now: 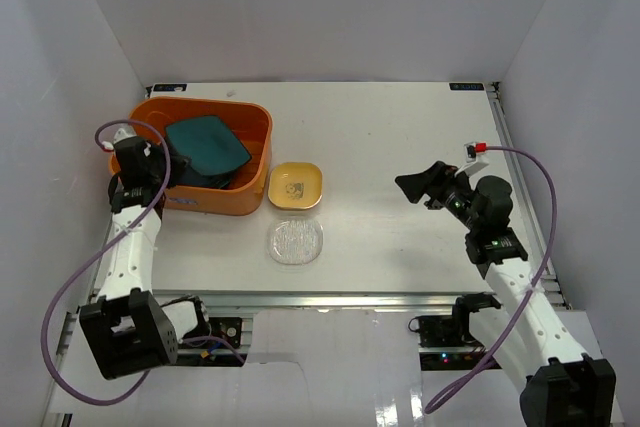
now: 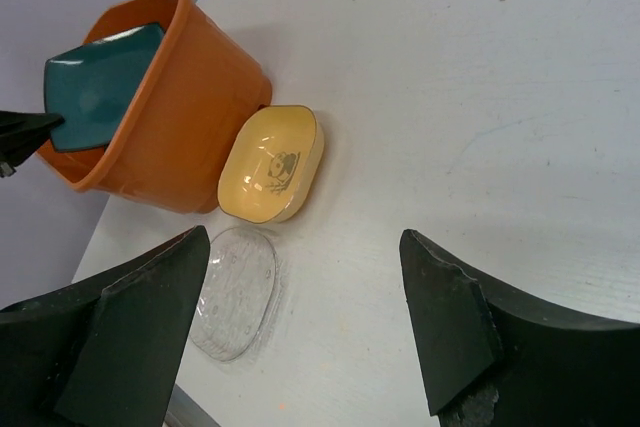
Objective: Place the plates into the plastic bin on the countertop
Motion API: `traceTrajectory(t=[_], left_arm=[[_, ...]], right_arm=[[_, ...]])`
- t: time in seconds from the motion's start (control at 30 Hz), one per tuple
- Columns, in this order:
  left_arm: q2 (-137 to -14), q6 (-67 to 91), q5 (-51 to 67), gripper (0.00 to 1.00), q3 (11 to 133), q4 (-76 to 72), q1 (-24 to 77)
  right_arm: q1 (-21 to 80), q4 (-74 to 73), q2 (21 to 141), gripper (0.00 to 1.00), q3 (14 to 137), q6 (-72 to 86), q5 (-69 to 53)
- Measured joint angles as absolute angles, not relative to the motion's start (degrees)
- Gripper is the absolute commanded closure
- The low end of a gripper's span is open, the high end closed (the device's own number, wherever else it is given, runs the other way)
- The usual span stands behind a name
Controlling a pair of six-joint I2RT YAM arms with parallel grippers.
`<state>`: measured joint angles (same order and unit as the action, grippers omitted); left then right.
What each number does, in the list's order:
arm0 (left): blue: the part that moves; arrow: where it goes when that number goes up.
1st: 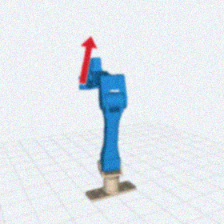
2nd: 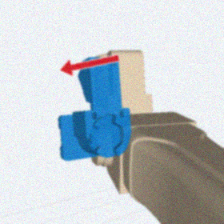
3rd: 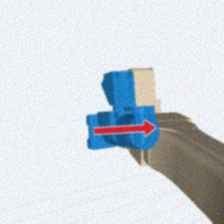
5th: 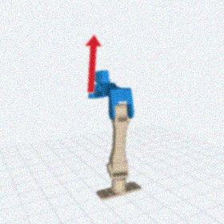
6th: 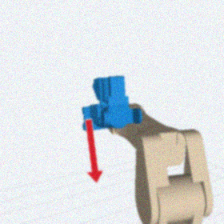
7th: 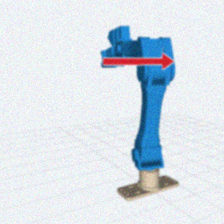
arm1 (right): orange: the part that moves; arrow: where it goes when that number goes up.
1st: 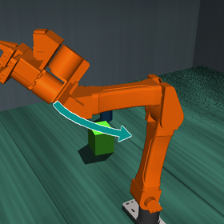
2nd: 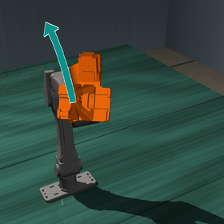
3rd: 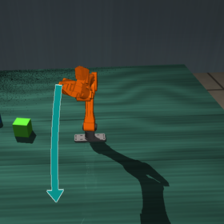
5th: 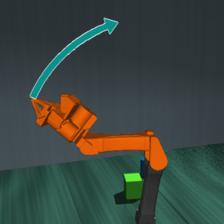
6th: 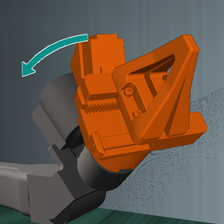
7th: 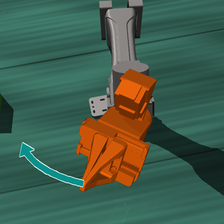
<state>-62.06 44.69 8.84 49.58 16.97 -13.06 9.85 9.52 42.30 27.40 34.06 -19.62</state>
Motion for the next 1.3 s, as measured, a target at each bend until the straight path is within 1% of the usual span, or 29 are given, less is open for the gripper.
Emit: traceTrajectory(t=[0.13, 0.27, 0.3, 0.33, 0.37, 0.4, 0.47, 0.5, 0.57, 0.6, 0.8, 1.07, 1.17, 1.3], left_arm=[[-68.3, 45.0, 8.6, 1.00, 49.6, 15.6, -13.5], [-71.0, 45.4, 9.1, 1.00, 49.6, 13.7, -13.5], [-71.4, 45.4, 9.1, 0.91, 49.6, 13.7, -13.5], [-71.9, 45.3, 9.1, 0.80, 49.6, 13.7, -13.5], [-72.5, 45.1, 9.0, 0.61, 49.6, 13.7, -13.6], [-73.1, 45.1, 9.0, 0.51, 49.8, 13.4, -13.7], [-74.1, 45.1, 8.7, 0.35, 50.4, 11.9, -13.7], [-74.3, 44.8, 8.5, 0.23, 50.7, 11.5, -13.7], [-73.9, 44.8, 8.3, 0.12, 50.9, 10.2, -13.5], [-73.5, 44.5, 8.1, 0.02, 51.0, 9.8, -13.5], [-67.7, 42.8, 5.4, 0.02, 51.9, 8.5, -13.4], [-60.4, 39.7, -0.7, 0.02, 52.9, 8.3, -13.2], [-60.0, 39.4, 0.2, 0.02, 53.0, 8.1, -12.7], [-60.0, 37.8, 8.0, 0.02, 53.4, 7.9, -9.5]], right_arm=[[10.3, 10.9, 47.3, 0.17, 27.2, 34.0, -21.1], [11.4, 12.5, 51.5, 0.17, 26.0, 34.0, -21.8], [11.8, 13.0, 52.5, 0.18, 25.6, 34.1, -21.8], [12.0, 13.3, 53.0, 0.17, 25.5, 34.1, -21.8], [12.7, 13.8, 54.3, 0.17, 25.3, 34.1, -21.6], [13.4, 14.4, 55.5, 0.17, 25.3, 34.1, -21.3], [15.1, 16.2, 58.5, 0.16, 25.3, 34.1, -20.4], [16.3, 16.8, 60.4, 0.16, 25.3, 34.1, -19.7], [18.5, 18.0, 64.5, 0.16, 25.6, 34.0, -18.7], [20.0, 18.2, 66.8, 0.16, 25.7, 34.0, -17.9], [27.6, 19.6, 77.4, 0.16, 28.9, 34.3, -13.3], [35.3, 19.9, 88.1, 0.15, 40.2, 34.0, -7.6], [36.4, 19.6, 92.1, 0.19, 44.6, 33.9, -5.9], [37.1, 19.0, 97.6, 0.27, 50.4, 33.8, -4.1]])
